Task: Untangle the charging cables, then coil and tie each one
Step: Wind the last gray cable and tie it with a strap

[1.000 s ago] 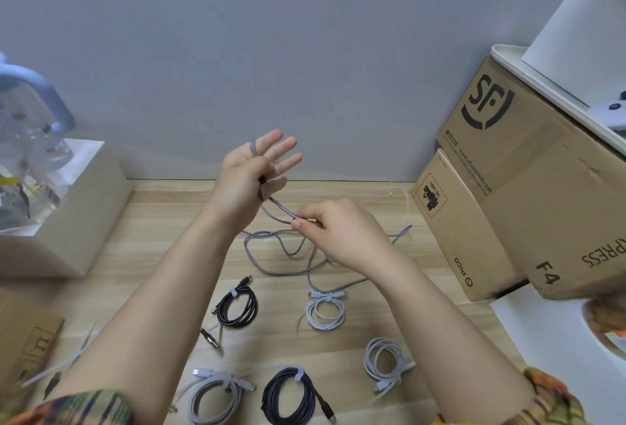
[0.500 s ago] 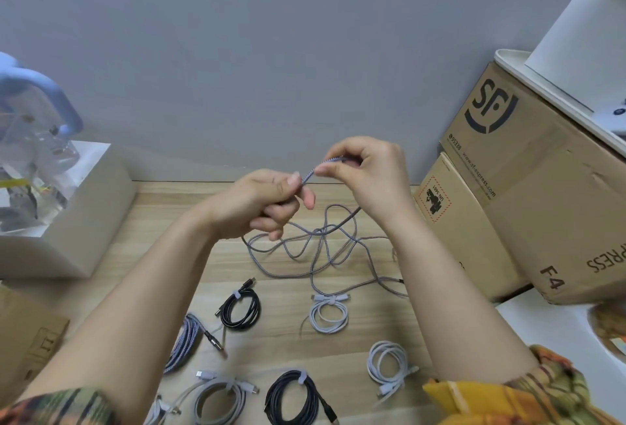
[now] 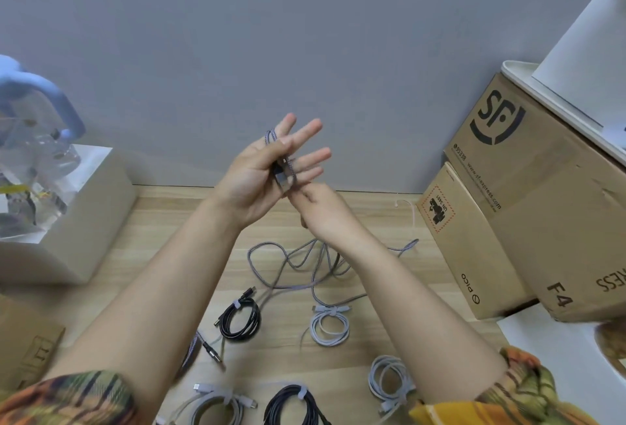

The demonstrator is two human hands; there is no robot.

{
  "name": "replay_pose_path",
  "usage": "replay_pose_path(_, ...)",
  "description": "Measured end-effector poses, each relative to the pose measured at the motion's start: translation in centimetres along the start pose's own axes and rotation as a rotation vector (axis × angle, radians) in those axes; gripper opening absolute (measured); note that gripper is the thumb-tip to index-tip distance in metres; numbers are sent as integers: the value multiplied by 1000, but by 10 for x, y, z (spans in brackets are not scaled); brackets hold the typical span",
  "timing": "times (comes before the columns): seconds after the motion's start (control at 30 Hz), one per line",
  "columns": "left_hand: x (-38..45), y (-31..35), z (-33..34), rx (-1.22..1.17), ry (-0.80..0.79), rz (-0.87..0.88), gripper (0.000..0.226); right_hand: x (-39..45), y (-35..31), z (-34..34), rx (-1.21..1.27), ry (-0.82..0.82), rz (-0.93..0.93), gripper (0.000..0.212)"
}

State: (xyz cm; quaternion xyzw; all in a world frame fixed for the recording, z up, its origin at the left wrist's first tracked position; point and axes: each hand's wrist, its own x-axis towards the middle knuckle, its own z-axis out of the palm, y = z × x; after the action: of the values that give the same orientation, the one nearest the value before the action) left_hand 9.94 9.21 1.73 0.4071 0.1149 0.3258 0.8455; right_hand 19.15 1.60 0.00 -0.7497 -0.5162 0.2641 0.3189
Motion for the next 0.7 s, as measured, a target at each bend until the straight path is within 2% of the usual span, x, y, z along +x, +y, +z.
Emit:
replay_pose_path(0.1, 1, -4, -8, 137, 122, 6, 50, -2, 2, 3, -177, -83, 19, 25)
replay_pose_path(0.17, 1, -7, -11, 255, 151, 1, 52, -4, 3, 3, -206, -119, 48, 24)
replay_pose_path(0.3, -3, -13, -17, 898, 42, -28, 51, -9, 0, -9, -231, -80, 46, 18)
replay_pose_path(0.4, -8, -13, -22, 1129, -18, -41, 36, -10, -2, -22, -165, 2, 24, 17)
replay_pose_path(0.47, -12, -10, -22, 1160, -41, -64, 19, -8, -5, -32, -132, 51, 15, 17)
replay_pose_path(0.57, -15, -7, -17, 1121, -61, -95, 38, -5, -7, -39, -159, 143, -1, 17)
replay_pose_path(0.63, -15, -5, -15, 1089, -81, -114, 46, -3, -7, -44, -92, 233, -15, 17)
replay_pose_path(0.7, -17, -2, -16, 836, -151, -200, 51, -1, -7, -48, 28, 290, -46, 17)
